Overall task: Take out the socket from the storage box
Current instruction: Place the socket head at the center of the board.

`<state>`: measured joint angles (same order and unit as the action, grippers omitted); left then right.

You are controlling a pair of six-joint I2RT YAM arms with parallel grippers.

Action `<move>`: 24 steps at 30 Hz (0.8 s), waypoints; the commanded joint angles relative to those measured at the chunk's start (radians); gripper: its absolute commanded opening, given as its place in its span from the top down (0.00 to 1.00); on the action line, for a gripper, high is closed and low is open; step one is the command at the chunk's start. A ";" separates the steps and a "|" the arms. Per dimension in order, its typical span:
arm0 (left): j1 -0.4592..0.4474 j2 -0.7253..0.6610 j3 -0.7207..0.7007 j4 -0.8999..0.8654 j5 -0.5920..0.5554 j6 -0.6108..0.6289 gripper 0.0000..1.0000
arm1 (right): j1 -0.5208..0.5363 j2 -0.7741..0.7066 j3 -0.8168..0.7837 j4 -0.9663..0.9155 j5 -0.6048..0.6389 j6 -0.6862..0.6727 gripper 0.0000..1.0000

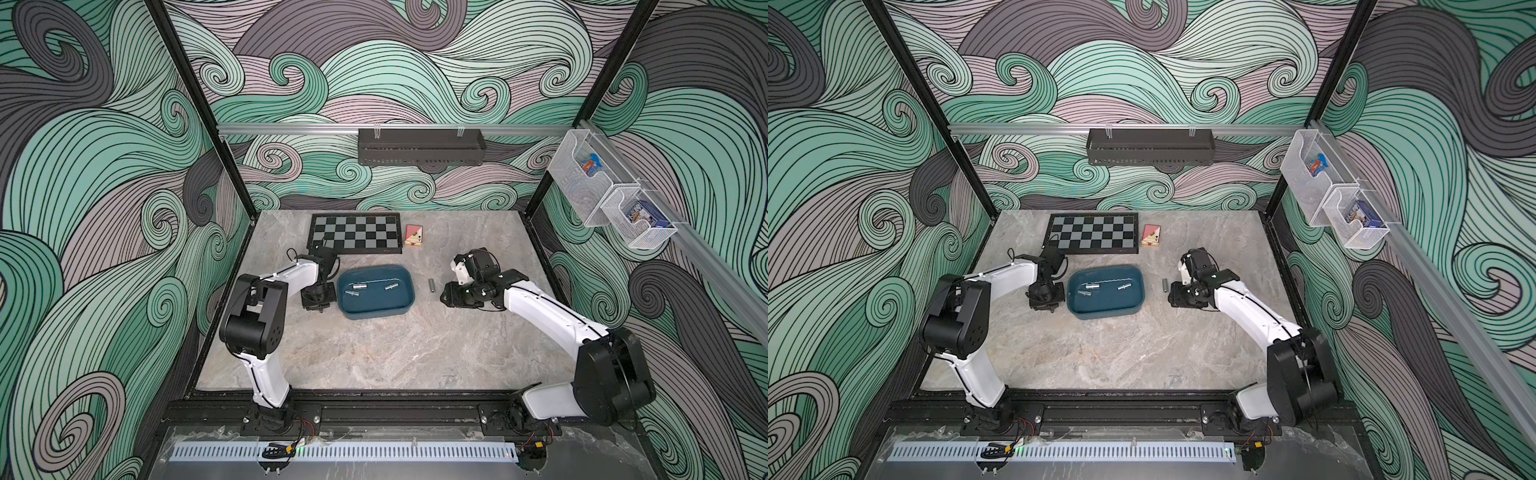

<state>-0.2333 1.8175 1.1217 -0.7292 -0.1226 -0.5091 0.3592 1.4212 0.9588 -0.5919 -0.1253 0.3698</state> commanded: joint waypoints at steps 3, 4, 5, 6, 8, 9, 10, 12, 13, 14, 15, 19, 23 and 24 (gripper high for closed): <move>0.002 0.033 -0.019 0.030 -0.002 -0.028 0.95 | 0.004 -0.013 -0.010 0.006 -0.012 0.004 0.50; 0.002 0.028 -0.023 0.031 -0.003 -0.028 0.92 | 0.004 -0.013 -0.009 0.008 -0.014 0.004 0.50; 0.002 0.024 -0.025 0.031 -0.003 -0.028 0.88 | 0.004 -0.010 -0.011 0.009 -0.014 0.004 0.50; 0.001 0.024 -0.025 0.030 -0.003 -0.029 0.86 | 0.006 -0.008 -0.009 0.008 -0.015 0.004 0.50; 0.002 0.025 -0.023 0.028 0.002 -0.027 0.81 | 0.004 -0.007 -0.008 0.009 -0.016 0.004 0.50; 0.001 0.026 -0.023 0.029 0.006 -0.028 0.77 | 0.005 -0.007 -0.008 0.008 -0.016 0.004 0.50; 0.000 0.025 -0.022 0.029 0.008 -0.026 0.75 | 0.004 -0.008 -0.009 0.008 -0.015 0.004 0.50; 0.001 0.026 -0.022 0.026 0.007 -0.026 0.71 | 0.005 -0.010 -0.011 0.008 -0.014 0.003 0.50; 0.001 0.026 -0.022 0.025 0.008 -0.026 0.70 | 0.006 -0.010 -0.011 0.008 -0.013 0.003 0.50; 0.001 0.025 -0.022 0.025 0.012 -0.026 0.68 | 0.005 -0.010 -0.012 0.008 -0.013 0.003 0.50; 0.001 0.023 -0.022 0.025 0.012 -0.026 0.68 | 0.006 -0.010 -0.011 0.009 -0.012 0.003 0.50; -0.001 0.012 -0.020 0.017 0.011 -0.025 0.66 | 0.005 -0.009 -0.011 0.008 -0.012 0.003 0.50; -0.004 -0.013 -0.019 0.007 0.011 -0.023 0.62 | 0.005 -0.010 -0.012 0.007 -0.011 0.002 0.50; -0.004 -0.021 -0.016 0.003 0.013 -0.022 0.61 | 0.004 -0.011 -0.012 0.007 -0.011 0.001 0.50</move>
<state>-0.2314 1.8130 1.1172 -0.7101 -0.1234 -0.5293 0.3595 1.4212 0.9569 -0.5892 -0.1295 0.3698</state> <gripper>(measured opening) 0.382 0.502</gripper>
